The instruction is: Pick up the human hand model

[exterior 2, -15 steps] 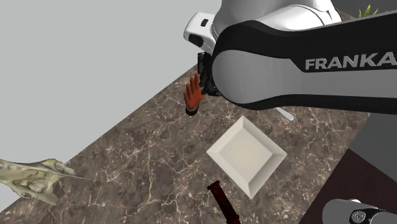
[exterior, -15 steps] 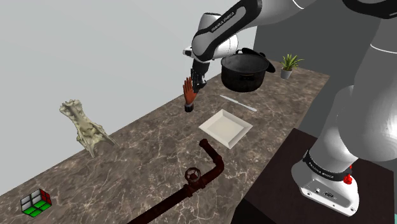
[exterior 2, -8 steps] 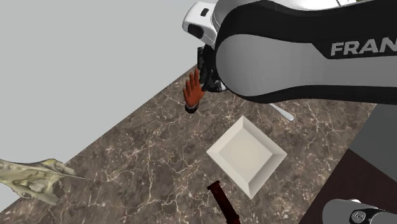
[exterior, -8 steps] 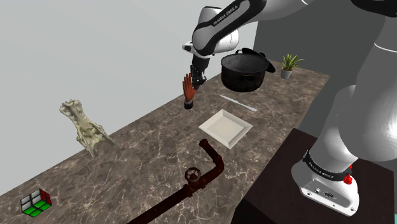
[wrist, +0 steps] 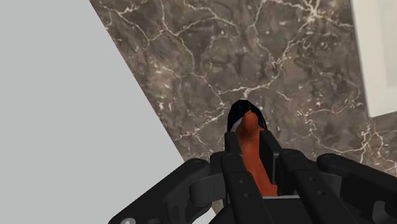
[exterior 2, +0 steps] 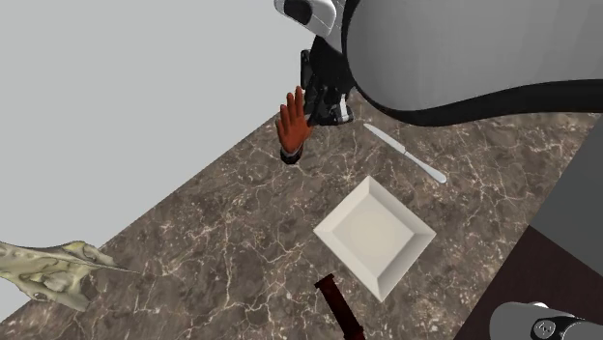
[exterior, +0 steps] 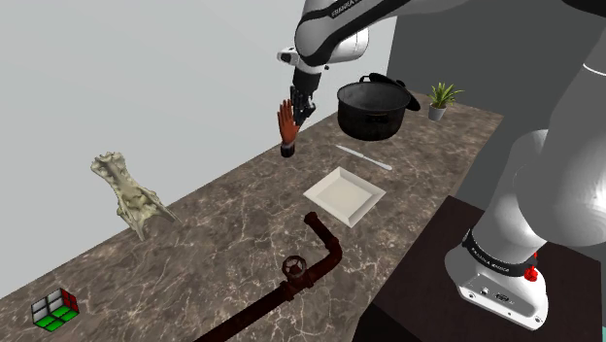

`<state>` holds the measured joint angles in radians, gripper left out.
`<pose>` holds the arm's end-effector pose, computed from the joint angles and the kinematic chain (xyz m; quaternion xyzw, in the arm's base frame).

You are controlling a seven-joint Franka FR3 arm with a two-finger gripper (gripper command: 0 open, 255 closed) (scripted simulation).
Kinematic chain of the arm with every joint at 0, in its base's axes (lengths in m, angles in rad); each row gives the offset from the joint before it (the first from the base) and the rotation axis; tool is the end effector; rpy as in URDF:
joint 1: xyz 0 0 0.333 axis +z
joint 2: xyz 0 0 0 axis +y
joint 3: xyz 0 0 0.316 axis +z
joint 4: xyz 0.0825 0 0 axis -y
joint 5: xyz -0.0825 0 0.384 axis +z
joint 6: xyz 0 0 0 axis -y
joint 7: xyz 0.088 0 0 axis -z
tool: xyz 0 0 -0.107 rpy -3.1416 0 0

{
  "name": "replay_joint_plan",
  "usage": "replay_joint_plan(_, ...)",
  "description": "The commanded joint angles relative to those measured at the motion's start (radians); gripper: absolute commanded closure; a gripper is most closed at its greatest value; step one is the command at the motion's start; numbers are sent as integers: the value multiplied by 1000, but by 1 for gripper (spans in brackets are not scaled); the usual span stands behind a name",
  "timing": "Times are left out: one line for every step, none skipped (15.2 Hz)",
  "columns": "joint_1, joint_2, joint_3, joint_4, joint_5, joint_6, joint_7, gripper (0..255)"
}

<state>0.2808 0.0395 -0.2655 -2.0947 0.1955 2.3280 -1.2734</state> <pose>0.5705 0.0131 0.4231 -0.8278 -0.5479 -0.1210 0.0010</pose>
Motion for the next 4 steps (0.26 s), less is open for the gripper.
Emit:
replay_joint_plan(1, -9, 0, 18, -8, -26, 9, 255)
replay_joint_plan(1, -14, 0, 26, -12, -38, 13, 255)
replay_joint_plan(1, -15, 0, 27, -13, -40, 14, 255)
replay_joint_plan(1, -15, 0, 27, -13, -40, 14, 255)
